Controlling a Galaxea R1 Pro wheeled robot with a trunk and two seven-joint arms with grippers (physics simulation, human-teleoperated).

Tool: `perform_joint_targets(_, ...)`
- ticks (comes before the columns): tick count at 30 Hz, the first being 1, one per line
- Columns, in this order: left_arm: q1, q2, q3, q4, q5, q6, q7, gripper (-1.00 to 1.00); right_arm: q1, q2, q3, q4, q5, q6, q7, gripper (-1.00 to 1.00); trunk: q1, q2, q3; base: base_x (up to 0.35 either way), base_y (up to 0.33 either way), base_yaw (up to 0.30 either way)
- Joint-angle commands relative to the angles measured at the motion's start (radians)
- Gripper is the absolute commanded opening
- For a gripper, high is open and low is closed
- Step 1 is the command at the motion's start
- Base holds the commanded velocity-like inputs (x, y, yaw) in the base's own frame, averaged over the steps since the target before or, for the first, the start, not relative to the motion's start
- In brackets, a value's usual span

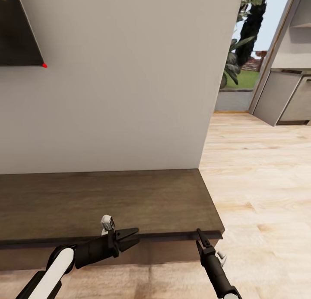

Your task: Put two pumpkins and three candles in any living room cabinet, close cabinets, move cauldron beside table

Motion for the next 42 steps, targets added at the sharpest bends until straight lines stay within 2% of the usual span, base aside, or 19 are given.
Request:
perform_joint_targets(1, -0.001, 0.001, -0.001, 0.001, 0.001, 0.003, -0.003, 1.0, -0.004, 0.001, -0.003, 0.001, -0.006, 0.009, 0.0, 1.0, 0.0, 0.0, -0.001, 0.037, 0.0, 0.0)
perform_joint_targets(42, -0.001, 0.0, -0.004, 0.001, 0.001, 0.003, -0.003, 1.0, -0.004, 0.001, -0.003, 0.001, -0.006, 0.009, 0.0, 1.0, 0.0, 0.0, -0.001, -0.018, 0.0, 0.0)
